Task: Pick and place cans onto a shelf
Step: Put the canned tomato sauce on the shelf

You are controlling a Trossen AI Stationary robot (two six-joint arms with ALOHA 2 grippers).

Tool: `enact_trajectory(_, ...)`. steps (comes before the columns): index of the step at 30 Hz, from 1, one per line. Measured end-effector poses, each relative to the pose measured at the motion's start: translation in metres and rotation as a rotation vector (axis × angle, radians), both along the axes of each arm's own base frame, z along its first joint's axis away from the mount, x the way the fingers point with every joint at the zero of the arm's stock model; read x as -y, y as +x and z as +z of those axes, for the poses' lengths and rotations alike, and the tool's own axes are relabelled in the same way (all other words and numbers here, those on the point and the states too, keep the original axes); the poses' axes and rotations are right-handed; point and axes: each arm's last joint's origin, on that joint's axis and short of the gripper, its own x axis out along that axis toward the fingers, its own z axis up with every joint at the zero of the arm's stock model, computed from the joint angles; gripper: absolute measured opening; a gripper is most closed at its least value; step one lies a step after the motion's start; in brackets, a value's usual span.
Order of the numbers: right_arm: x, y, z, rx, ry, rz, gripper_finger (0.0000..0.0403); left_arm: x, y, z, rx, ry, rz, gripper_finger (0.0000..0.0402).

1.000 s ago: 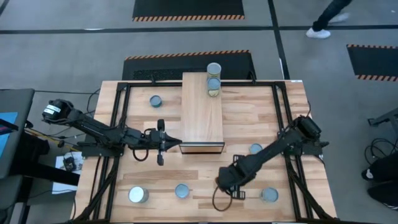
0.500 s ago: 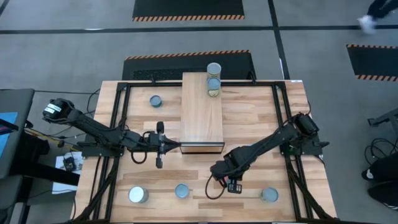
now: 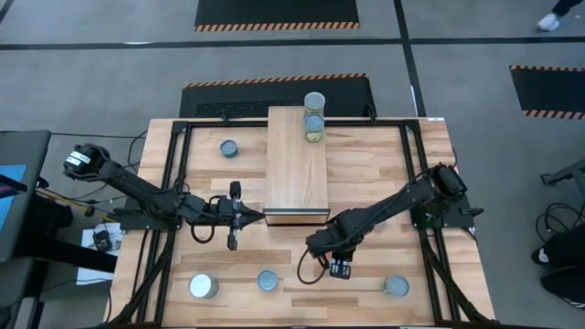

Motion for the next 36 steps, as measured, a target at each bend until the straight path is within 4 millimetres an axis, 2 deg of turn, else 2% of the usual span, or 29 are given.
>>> enact_trajectory(6, 0.005, 0.004, 0.000, 0.022, 0.005, 0.024, 0.0079, 0.000, 0.000, 0.000, 0.000, 0.002, 0.000, 0.0000)
enact_trajectory(9, 0.006, -0.001, 0.004, 0.022, -0.026, 0.062, 0.0078, 0.000, 0.000, 0.000, 0.000, 0.002, -0.001, 0.0000)
enact_trajectory(12, -0.004, -0.011, 0.016, 0.088, -0.120, 0.127, 0.0048, 0.001, 0.000, 0.000, 0.000, 0.000, -0.006, 0.0000)
enact_trajectory(15, -0.023, -0.025, 0.027, 0.227, -0.176, 0.186, 0.0011, 0.003, -0.001, 0.000, 0.000, -0.001, -0.016, 0.0000)
enact_trajectory(19, -0.046, -0.043, 0.026, 0.401, -0.107, 0.225, 0.0019, 0.005, -0.002, 0.000, 0.001, -0.001, -0.024, 0.0000)
enact_trajectory(23, -0.049, -0.050, 0.018, 0.407, -0.087, 0.142, 0.0022, 0.005, -0.002, 0.000, 0.002, -0.002, -0.024, 0.0000)
enact_trajectory(27, -0.050, -0.045, 0.009, 0.393, -0.105, 0.149, 0.0050, 0.005, -0.002, 0.000, 0.004, -0.002, -0.016, 0.0000)
enact_trajectory(36, -0.045, -0.033, -0.009, 0.345, -0.124, 0.121, 0.0163, 0.004, -0.002, 0.000, 0.000, -0.002, 0.002, 0.0000)
